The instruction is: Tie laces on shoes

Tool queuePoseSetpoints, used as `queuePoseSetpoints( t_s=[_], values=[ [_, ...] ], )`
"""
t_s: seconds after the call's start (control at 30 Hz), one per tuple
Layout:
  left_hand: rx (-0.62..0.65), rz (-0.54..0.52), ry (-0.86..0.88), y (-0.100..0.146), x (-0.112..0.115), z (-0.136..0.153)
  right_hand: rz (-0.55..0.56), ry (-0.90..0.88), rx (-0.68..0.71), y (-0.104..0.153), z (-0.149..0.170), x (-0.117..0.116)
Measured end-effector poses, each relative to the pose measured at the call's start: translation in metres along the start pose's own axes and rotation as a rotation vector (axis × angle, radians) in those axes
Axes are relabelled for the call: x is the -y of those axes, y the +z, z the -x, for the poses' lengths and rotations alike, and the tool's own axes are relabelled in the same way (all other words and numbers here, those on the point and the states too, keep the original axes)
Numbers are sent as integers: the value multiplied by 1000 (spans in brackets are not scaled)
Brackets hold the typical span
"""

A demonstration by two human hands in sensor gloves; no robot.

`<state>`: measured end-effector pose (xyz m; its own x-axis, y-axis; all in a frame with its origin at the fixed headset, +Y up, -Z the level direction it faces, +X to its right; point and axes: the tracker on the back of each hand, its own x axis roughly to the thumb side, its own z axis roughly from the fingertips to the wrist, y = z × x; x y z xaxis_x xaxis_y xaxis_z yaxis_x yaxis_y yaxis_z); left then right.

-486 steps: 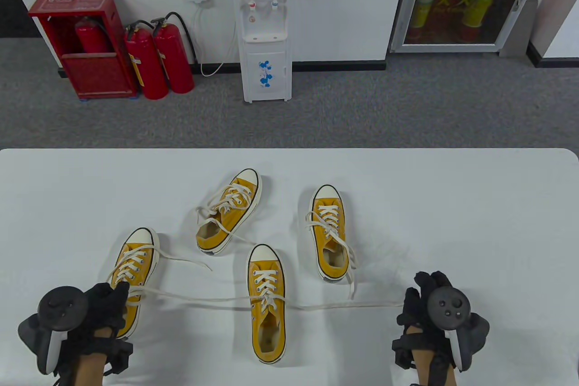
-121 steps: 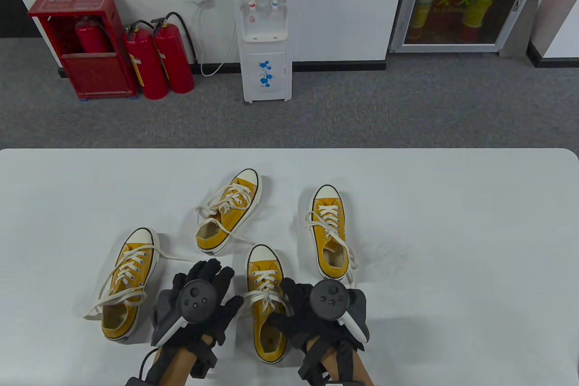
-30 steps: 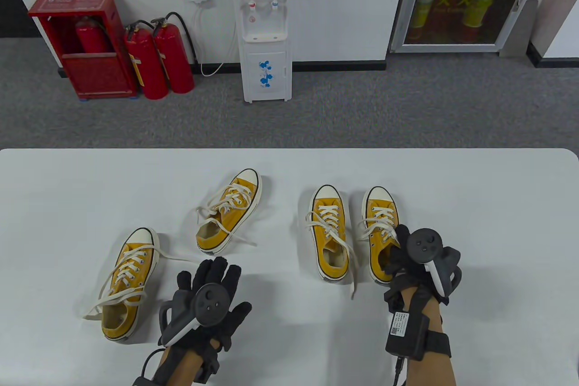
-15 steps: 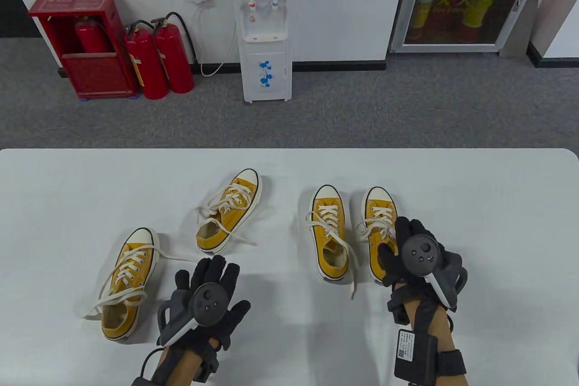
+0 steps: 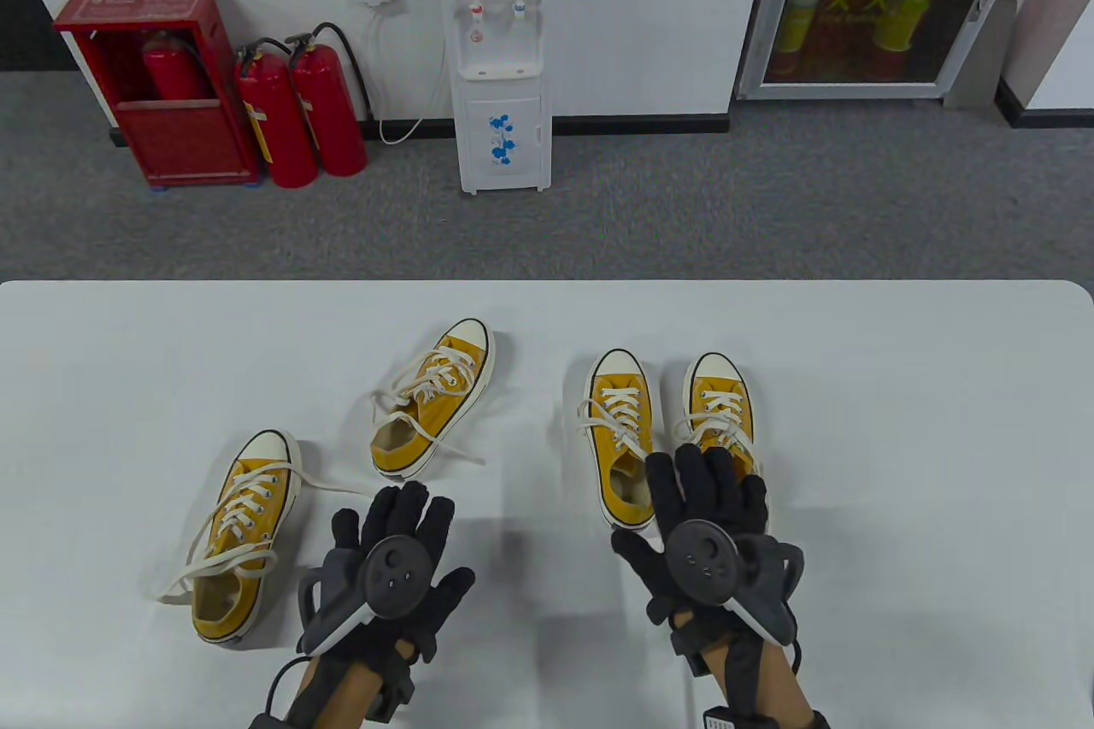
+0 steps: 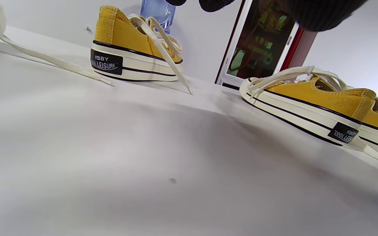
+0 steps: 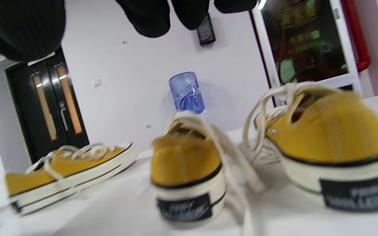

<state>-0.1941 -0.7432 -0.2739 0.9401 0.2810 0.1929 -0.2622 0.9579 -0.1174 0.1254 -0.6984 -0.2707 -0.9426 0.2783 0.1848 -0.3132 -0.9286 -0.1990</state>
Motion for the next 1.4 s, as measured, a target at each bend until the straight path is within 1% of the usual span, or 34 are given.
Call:
queuePoseSetpoints(
  t_s=[0.27,0.43,0.5,0.57,0.93,1.03,1.13,1.2,1.27,1.33,1.4],
  values=[
    [2,4,-2,0,1,-1,-49,49,85,16,-18,-25],
    [9,2,0,0,3,-2,-53,53,99,19,-15,-35],
    [9,7,4,-1,6,-2,-38,12,109,23,-12,-37],
    [7,13,20,-2,9,-1,-21,12,114,26,-9,-36],
    [4,21,20,-3,16,-2,-39,-81,52,26,5,-33],
    [-3,37,23,-5,17,-1,-69,-74,41,24,8,-35],
    [-12,60,14,-7,11,1,-67,-96,46,23,8,-31],
    [-32,73,74,-11,1,6,-56,-115,49,24,8,-28],
    [-67,50,136,-15,-9,11,-60,-124,48,23,9,-27],
    [-102,37,158,-22,-19,18,-65,-131,45,23,10,-27],
    [-129,66,196,-29,-27,26,-73,-135,46,23,10,-27]
  ],
)
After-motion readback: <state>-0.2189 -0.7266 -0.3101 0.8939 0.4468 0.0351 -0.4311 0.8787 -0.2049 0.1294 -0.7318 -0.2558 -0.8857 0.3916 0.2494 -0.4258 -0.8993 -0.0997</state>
